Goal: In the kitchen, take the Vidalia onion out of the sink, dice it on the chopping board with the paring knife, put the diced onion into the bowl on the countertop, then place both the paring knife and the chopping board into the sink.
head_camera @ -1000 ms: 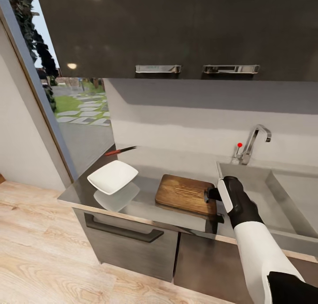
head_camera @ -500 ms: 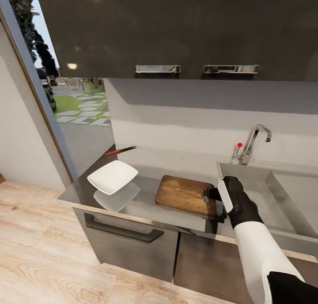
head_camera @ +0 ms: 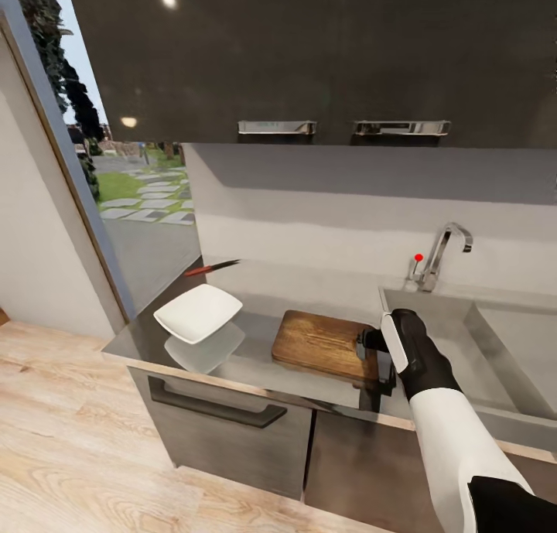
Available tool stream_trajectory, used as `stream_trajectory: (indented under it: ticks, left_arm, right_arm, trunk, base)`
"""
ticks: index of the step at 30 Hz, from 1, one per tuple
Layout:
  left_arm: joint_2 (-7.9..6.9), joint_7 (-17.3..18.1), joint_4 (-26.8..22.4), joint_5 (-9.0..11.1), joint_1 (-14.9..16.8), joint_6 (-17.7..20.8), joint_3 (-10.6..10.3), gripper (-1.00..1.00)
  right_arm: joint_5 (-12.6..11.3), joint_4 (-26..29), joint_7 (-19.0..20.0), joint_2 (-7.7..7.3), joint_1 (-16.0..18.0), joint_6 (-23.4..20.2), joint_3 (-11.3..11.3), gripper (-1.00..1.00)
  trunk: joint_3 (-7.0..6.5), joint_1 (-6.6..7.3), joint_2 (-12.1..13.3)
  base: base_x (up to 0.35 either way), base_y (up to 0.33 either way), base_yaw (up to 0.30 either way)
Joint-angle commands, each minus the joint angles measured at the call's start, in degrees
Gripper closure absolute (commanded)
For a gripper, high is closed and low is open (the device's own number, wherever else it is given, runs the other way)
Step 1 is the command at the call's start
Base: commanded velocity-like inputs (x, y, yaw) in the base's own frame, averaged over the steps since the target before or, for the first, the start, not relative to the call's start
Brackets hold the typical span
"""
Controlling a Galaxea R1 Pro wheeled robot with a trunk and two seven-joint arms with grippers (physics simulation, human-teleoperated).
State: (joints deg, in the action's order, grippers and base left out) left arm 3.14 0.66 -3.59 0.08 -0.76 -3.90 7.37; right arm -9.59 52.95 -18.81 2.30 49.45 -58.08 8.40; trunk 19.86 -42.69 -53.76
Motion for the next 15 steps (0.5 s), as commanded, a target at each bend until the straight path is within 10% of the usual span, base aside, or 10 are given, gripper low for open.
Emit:
stream_trajectory:
  ticks: [1, 15]
  left_arm:
    - [0.02, 0.1, -0.1, 0.0, 0.0, -0.1, 0.4, -1.00]
    - [-0.03, 0.1, -0.1, 0.0, 0.0, -0.1, 0.4, -1.00]
  right_arm:
    - [-0.6, 0.1, -0.5, 0.05, 0.0, -0.1, 0.1, -1.00]
    - [-0.6, 0.1, -0.5, 0.05, 0.0, -0.1, 0.1, -1.00]
  trunk:
    - [-0.04, -0.01, 0.0]
    - [-1.34, -0.01, 0.0]
  base:
    - [0.000, 0.000, 0.000]
    - [0.000, 0.000, 0.000]
